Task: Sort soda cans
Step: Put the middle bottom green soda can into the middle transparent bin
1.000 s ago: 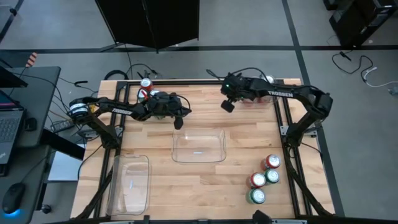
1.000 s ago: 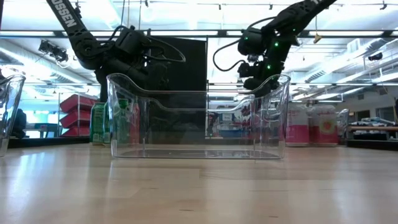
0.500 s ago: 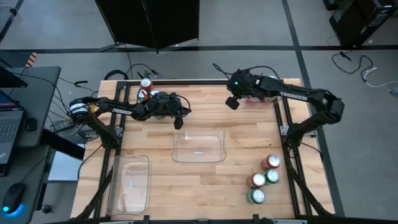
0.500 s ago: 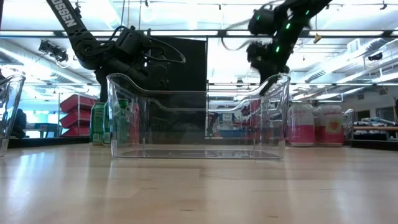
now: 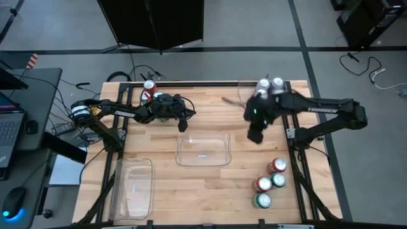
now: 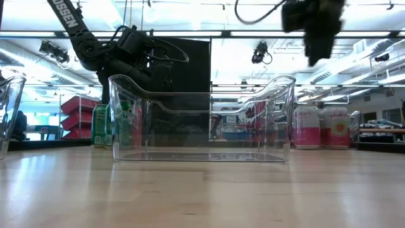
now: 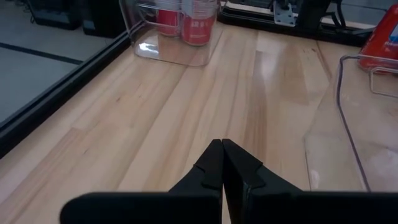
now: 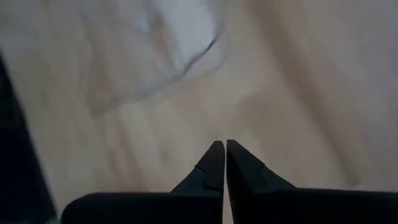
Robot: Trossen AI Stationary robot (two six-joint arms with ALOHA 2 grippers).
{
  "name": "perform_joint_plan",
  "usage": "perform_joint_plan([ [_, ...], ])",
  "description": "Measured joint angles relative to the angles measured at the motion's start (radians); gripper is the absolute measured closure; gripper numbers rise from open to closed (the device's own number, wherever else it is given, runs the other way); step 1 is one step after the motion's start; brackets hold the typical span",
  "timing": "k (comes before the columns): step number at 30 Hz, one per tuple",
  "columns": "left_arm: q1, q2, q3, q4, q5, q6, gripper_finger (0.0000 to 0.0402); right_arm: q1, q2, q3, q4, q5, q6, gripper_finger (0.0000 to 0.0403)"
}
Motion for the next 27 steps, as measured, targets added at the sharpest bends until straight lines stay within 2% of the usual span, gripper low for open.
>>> perform_joint_plan([
  [2, 0.000, 0.000, 0.000, -0.001, 0.000, 0.000, 0.0397, 0.097, -0.008, 0.000, -0.021, 0.000, 0.037, 0.0389],
  [6, -0.001, 0.000, 0.000, -0.005, 0.000, -0.001, 0.0397, 0.293, -0.027, 0.000, -0.032, 0.039, 0.225, 0.0362],
  [9, -0.001, 0.000, 0.000, -0.004, 0.000, -0.001, 0.0397, 0.437, -0.030, 0.000, -0.035, 0.044, 0.365, 0.0323],
  [14, -0.001, 0.000, 0.000, -0.004, 0.000, -0.023, 0.0397, 0.635, -0.026, 0.000, -0.056, 0.091, 0.580, 0.0235],
  [20, -0.001, 0.000, 0.000, -0.004, 0.000, -0.025, 0.0397, 0.799, -0.009, 0.000, -0.063, 0.157, 0.674, 0.0139],
  [27, -0.002, 0.000, 0.000, -0.016, 0.000, -0.033, 0.0397, 0.900, 0.058, 0.000, -0.088, 0.167, 0.720, 0.0089],
])
